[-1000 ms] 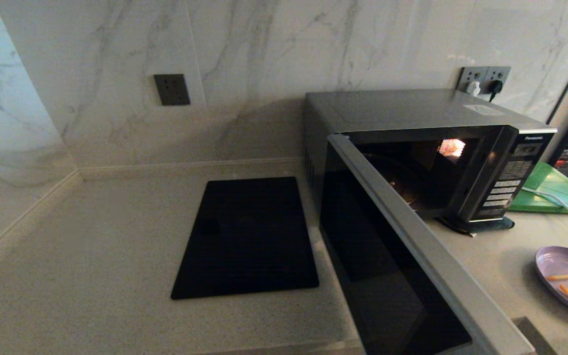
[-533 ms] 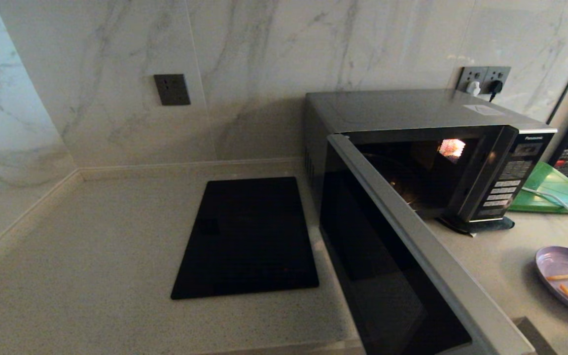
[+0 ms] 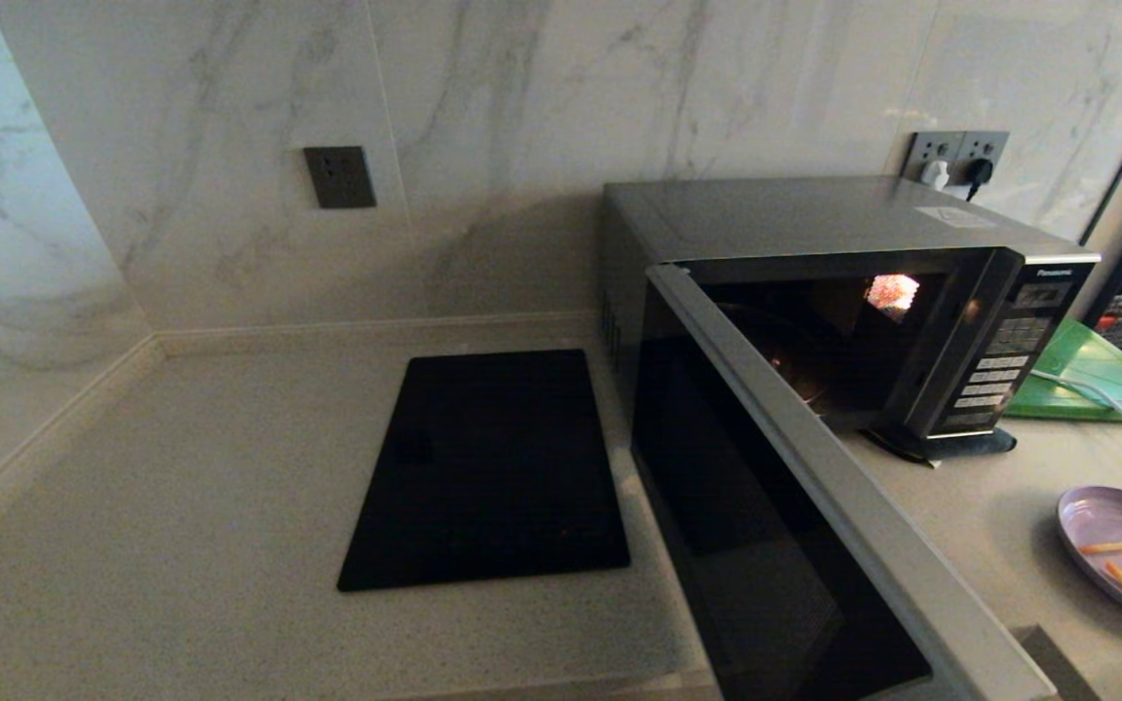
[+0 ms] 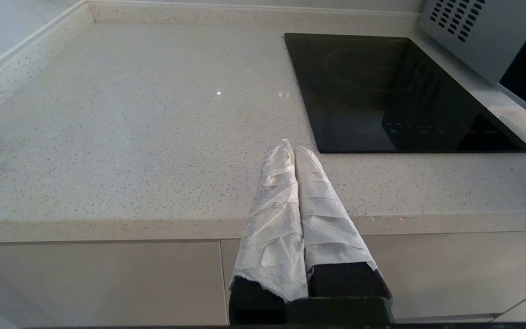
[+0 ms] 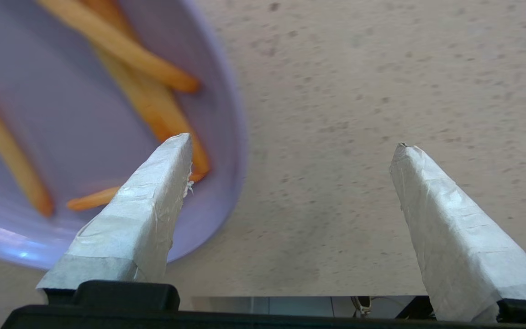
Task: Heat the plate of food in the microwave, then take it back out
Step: Put the plate in the microwave oven
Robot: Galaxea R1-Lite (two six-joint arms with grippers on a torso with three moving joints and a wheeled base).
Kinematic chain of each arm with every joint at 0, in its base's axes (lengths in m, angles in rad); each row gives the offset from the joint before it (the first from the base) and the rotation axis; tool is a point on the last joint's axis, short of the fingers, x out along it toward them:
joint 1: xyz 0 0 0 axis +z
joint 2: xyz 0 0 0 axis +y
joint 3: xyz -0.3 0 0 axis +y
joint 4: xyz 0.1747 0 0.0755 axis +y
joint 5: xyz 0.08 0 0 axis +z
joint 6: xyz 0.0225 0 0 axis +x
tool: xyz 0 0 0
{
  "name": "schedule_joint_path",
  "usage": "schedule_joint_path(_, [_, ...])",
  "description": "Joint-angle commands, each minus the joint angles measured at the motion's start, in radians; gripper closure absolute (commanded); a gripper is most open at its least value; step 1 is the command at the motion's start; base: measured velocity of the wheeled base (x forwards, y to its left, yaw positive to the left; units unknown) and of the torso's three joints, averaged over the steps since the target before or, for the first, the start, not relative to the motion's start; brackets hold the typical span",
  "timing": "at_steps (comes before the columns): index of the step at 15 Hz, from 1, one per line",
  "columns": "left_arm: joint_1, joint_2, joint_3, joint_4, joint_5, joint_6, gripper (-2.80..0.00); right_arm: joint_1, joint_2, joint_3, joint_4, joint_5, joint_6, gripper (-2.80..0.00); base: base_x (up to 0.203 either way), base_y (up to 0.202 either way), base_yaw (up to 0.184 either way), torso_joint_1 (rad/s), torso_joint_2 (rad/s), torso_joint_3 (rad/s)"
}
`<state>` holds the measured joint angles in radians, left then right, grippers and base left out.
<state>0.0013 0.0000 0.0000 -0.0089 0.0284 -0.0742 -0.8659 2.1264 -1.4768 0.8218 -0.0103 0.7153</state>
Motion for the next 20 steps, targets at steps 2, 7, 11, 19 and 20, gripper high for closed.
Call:
schedule_joint_path(2, [0.000,0.002,0.000,0.000,0.001,-0.001,0.00,-0.007,0.002,0.013,0.005,-0.023,0.004,-2.80,0.000,0.000,0.000,0.000,0.00,0.000])
schedule_joint_path(7, [0.000,0.002,0.000,0.000,0.001,-0.001,0.00,-0.007,0.017,0.009,0.005,-0.030,0.004,-2.80,0.000,0.000,0.000,0.000,0.00,0.000])
schedule_joint_path(11, [0.000,0.002,0.000,0.000,0.001,-0.001,0.00,-0.007,0.036,0.004,0.003,-0.039,0.005,-2.80,0.000,0.000,0.000,0.000,0.00,0.000])
schedule_joint_path(19, [0.000,0.002,0.000,0.000,0.001,-0.001,0.00,0.010,0.080,-0.045,0.000,-0.039,0.013,-2.80,0.000,0.000,0.000,0.000,0.00,0.000])
schedule_joint_path(20, [0.000,0.002,0.000,0.000,0.001,0.000,0.00,0.015,0.084,-0.048,0.000,-0.037,0.013,-2.80,0.000,0.000,0.000,0.000,0.00,0.000])
